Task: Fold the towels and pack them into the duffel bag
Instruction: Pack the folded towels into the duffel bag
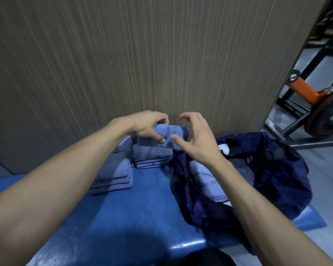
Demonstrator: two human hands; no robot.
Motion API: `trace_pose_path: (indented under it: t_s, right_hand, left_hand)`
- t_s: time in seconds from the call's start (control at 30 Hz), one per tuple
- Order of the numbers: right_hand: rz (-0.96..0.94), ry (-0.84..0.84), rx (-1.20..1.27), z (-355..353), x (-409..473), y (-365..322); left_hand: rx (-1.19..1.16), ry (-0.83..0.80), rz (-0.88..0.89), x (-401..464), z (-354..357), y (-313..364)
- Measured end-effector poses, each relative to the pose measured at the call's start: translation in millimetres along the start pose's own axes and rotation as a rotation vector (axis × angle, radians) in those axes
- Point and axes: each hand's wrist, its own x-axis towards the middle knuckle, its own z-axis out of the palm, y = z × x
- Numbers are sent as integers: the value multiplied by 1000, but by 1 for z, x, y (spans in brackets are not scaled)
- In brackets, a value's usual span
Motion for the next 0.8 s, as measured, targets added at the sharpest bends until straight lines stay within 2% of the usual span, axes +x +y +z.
trace_pose_path:
  t_s: [0.1, 0.17, 0.27, 0.4, 0.47, 0.53, 0.67, 0.8]
  right_hand:
    - [82, -339, 22, -33, 7, 3]
    - [170, -422, 24, -50, 2, 16]
    - [303, -421, 188, -70, -19, 39]
    - [633, -320, 304, -87, -57, 76]
    - [791, -290, 294, -87, -75, 97]
    - [907, -269, 274, -82, -87, 113]
    - [1051, -215, 342, -70, -95, 125]
    - [1120, -234, 316, -66, -99, 124]
  left_hand:
    - [-17, -55, 139, 4, -17, 35]
    - [-36, -35, 184, 10, -19, 54]
    - [-150, 55, 195, 25, -5, 75]
    - [-174, 372, 218, 46, 36, 93]
    - [-216, 458, 183, 50, 63, 104]
    - [-229, 355, 154, 50, 95, 116]
    - [-114, 99, 117, 45, 166, 124]
    - [-45, -12, 123, 37, 197, 116]
